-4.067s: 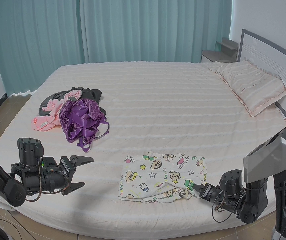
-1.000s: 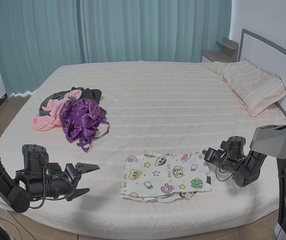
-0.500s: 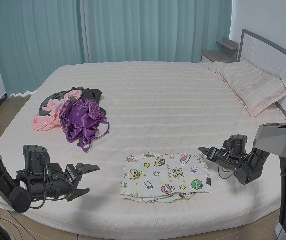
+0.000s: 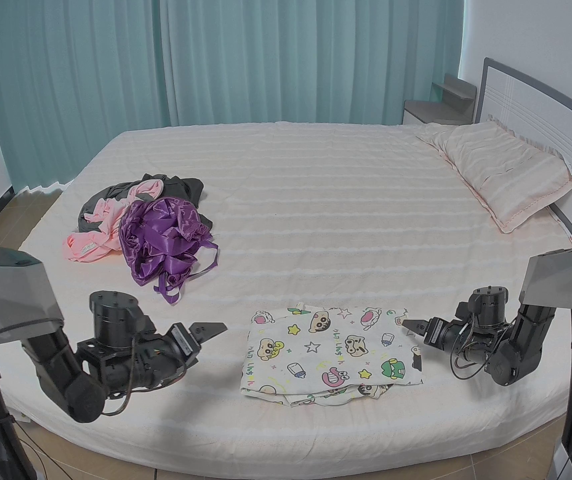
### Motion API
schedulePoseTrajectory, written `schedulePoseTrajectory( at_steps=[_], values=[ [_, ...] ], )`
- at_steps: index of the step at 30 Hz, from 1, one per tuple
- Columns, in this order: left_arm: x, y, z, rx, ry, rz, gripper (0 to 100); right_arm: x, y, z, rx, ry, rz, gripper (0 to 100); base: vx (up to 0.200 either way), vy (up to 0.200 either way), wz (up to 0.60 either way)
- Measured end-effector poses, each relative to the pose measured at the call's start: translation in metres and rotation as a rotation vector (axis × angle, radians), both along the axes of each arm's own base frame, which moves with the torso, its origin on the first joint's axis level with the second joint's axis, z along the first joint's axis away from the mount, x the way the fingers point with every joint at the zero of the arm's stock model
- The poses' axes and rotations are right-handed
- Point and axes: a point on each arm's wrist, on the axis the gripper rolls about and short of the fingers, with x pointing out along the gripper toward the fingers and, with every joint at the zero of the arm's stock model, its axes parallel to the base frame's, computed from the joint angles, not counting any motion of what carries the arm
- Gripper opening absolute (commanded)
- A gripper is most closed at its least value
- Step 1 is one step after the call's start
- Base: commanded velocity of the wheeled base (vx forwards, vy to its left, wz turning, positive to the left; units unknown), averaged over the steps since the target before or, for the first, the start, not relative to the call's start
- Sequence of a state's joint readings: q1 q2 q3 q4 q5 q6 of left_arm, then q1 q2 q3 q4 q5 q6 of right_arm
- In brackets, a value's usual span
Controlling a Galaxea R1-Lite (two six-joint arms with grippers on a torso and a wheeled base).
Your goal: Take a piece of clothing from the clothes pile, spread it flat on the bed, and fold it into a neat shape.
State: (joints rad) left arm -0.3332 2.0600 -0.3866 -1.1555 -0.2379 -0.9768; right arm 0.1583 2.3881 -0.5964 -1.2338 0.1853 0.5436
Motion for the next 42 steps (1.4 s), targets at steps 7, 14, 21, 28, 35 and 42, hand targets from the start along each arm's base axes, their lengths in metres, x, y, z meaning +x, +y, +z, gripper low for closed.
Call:
schedulePoseTrajectory(
  at_steps=[7, 14, 21, 28, 35, 42],
  values=[
    [0.031, -0.036, -0.025, 0.104, -0.018, -0.09, 100, -0.008, 0.018, -0.012, 0.003, 0.037, 0.065, 100, 0.0, 0.0, 0.0],
    [0.061, -0.063, -0.035, 0.193, 0.031, -0.114, 100, -0.007, 0.036, -0.023, 0.014, 0.051, 0.107, 100, 0.0, 0.0, 0.0],
    [0.075, -0.089, -0.043, 0.243, -0.017, -0.177, 100, -0.006, 0.055, -0.027, 0.07, 0.068, 0.131, 100, 0.0, 0.0, 0.0],
    [0.082, -0.099, -0.052, 0.266, 0.013, -0.2, 0, -0.008, 0.064, -0.027, 0.073, 0.068, 0.161, 0, 0.0, 0.0, 0.0],
    [0.084, -0.102, -0.054, 0.265, 0.017, -0.201, 0, -0.01, 0.07, -0.027, 0.076, 0.071, 0.18, 0, 0.0, 0.0, 0.0],
    [0.075, -0.096, -0.054, 0.262, 0.045, -0.195, 0, -0.012, 0.07, -0.023, 0.074, 0.036, 0.168, 0, 0.0, 0.0, 0.0]
  ],
)
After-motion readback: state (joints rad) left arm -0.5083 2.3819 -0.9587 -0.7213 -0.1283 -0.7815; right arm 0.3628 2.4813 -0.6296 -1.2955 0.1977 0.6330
